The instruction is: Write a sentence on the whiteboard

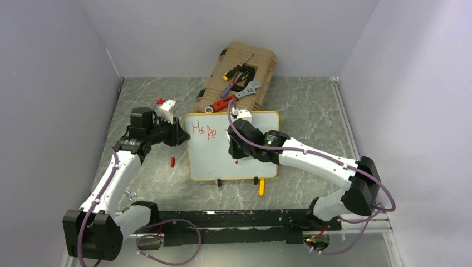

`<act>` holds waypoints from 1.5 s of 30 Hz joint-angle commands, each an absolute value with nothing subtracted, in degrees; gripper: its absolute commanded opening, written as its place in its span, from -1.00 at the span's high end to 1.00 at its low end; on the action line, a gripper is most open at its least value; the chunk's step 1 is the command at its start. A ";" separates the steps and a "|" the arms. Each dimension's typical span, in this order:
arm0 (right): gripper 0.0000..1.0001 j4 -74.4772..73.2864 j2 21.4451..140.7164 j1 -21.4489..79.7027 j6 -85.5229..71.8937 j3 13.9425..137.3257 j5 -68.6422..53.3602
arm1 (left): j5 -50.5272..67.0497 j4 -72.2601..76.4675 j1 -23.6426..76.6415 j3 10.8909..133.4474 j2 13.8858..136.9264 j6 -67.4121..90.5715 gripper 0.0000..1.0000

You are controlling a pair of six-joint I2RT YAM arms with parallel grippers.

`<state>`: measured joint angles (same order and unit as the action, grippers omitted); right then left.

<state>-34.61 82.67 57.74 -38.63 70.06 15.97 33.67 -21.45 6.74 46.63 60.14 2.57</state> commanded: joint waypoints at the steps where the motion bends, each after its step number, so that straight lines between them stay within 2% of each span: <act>1: 1.00 -37.36 80.38 56.11 -40.12 68.67 18.30 | 35.47 -21.87 7.73 47.90 59.85 1.49 1.00; 17: 1.00 -35.01 75.54 55.72 -38.85 66.54 19.18 | 35.36 -21.89 7.80 47.81 59.85 1.51 1.00; 29: 1.00 -35.94 79.44 55.66 -37.83 68.16 16.87 | 35.52 -21.80 7.78 47.81 59.77 1.58 1.00; 36: 1.00 -36.22 78.28 55.90 -39.55 65.16 14.85 | 35.69 -21.77 7.82 47.81 59.63 1.58 1.00; 45: 1.00 -39.92 77.46 56.16 -41.70 64.96 18.04 | 35.86 -21.77 7.82 47.80 59.51 1.67 1.00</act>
<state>-36.99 78.63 56.62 -40.14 65.01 14.55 33.58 -21.47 6.85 46.63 60.14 2.59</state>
